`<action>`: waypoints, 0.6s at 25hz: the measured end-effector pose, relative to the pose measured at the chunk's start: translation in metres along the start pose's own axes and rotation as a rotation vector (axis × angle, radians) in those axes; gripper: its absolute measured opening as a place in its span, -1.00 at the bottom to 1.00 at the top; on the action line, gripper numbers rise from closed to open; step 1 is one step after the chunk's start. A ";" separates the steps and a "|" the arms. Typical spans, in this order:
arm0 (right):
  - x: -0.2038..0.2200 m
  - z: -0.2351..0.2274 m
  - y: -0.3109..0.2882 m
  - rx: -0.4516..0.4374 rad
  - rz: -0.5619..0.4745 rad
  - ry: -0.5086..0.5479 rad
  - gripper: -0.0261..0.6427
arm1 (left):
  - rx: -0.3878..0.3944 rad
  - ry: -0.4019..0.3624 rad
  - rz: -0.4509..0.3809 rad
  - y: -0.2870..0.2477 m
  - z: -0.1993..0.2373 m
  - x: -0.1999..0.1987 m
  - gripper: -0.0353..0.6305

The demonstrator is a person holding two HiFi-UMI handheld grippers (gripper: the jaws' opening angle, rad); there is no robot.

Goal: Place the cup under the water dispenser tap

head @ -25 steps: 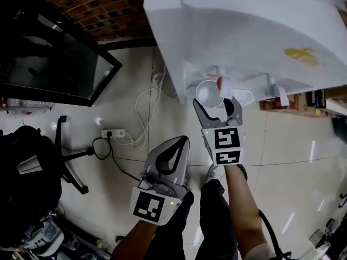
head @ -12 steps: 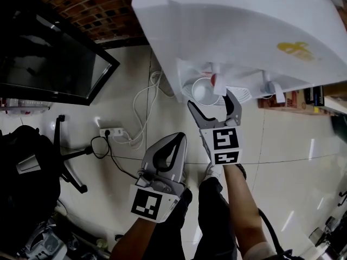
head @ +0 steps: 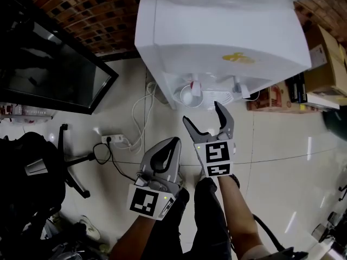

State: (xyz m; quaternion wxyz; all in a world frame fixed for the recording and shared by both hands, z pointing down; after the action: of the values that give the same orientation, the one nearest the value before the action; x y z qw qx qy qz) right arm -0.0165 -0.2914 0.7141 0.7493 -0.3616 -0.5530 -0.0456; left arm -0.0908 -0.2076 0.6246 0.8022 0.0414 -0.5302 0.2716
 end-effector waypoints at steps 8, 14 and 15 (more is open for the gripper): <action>-0.075 0.012 0.076 0.011 -0.075 0.020 0.22 | 0.009 -0.023 -0.036 0.027 -0.036 -0.054 -0.92; -0.144 0.002 0.134 0.035 -0.174 0.026 -0.03 | 0.014 -0.038 -0.077 0.042 -0.068 -0.104 -0.92; -0.154 0.002 0.145 0.037 -0.186 0.028 -0.09 | 0.018 -0.035 -0.079 0.047 -0.074 -0.111 -0.92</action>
State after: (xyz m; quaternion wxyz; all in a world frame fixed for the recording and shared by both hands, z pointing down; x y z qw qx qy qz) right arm -0.0092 -0.2345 0.5101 0.7561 -0.2942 -0.5743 -0.1096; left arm -0.0841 -0.1848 0.4847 0.8025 0.0740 -0.5396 0.2435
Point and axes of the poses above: the fingertips, and each gripper's own axes: y backward along the fingers, z to its left, x out of its underside, the point moved 2 cm from there along y, backward along the fingers, and after that the axes turned 8 degrees about y, right-handed, at the moved point
